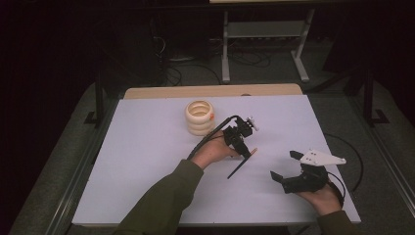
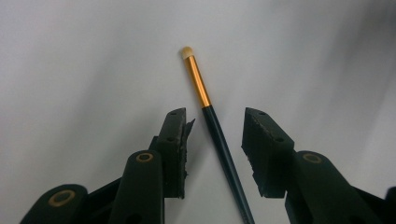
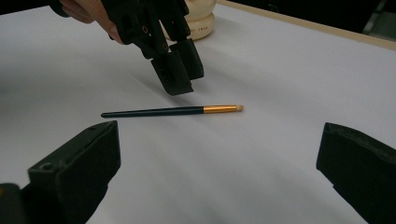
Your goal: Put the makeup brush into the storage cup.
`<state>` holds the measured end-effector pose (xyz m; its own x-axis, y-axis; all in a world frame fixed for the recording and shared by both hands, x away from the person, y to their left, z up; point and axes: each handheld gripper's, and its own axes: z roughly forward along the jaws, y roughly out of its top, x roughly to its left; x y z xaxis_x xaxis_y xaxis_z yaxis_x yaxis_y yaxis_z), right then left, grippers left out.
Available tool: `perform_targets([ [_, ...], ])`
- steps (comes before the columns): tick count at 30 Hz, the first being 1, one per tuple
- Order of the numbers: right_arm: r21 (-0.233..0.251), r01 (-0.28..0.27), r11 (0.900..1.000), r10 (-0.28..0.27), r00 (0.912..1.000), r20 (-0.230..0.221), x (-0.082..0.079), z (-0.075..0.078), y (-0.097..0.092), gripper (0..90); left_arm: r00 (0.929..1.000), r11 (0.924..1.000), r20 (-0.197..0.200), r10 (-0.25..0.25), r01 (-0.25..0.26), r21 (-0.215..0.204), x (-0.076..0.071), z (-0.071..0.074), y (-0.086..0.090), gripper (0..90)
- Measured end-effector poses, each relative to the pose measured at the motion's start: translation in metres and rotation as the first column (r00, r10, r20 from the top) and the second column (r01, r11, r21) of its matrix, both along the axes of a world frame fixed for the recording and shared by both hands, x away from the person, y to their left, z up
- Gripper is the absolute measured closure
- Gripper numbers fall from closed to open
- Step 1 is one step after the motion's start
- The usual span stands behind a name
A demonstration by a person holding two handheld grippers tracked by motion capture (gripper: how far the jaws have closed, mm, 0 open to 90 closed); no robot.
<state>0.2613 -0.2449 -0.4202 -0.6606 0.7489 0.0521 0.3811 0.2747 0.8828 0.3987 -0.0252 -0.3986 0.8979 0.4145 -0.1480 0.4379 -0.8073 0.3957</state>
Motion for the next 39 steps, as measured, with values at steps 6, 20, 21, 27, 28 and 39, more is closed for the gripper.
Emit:
perform_targets([
  [6, 0.002, 0.003, 1.0, -0.003, 1.0, -0.004, 0.0, 0.0, 0.0, 0.0, 0.9999, 0.9996, -0.005, 0.009, -0.009, 0.027, 0.002, -0.003, -0.005, 64.3],
  [20, 0.002, 0.005, 1.0, -0.005, 1.0, -0.007, 0.0, 0.0, 0.0, 0.0, 0.9999, 0.9965, -0.013, -0.001, 0.002, 0.084, 0.001, -0.01, -0.016, 68.4],
  [21, 0.001, 0.005, 1.0, -0.005, 1.0, -0.007, 0.0, 0.0, 0.0, 0.0, 0.9999, 0.9961, -0.012, -0.002, 0.004, 0.089, 0.0, -0.011, -0.016, 68.6],
  [27, 0.003, 0.007, 1.0, -0.007, 0.9999, -0.007, 0.0, 0.0, -0.001, 0.0, 0.9998, 0.9941, -0.015, -0.013, 0.015, 0.107, 0.0, -0.014, -0.02, 71.6],
  [28, 0.002, 0.006, 1.0, -0.006, 1.0, -0.004, 0.0, 0.0, -0.001, 0.0, 0.9998, 0.9937, -0.013, -0.015, 0.016, 0.111, 0.0, -0.014, -0.021, 71.6],
  [39, 0.002, 0.008, 1.0, -0.008, 0.9999, -0.007, 0.0, 0.0, 0.0, 0.0, 0.9997, 0.9884, -0.008, -0.023, 0.024, 0.15, -0.001, -0.019, -0.023, 75.3],
])
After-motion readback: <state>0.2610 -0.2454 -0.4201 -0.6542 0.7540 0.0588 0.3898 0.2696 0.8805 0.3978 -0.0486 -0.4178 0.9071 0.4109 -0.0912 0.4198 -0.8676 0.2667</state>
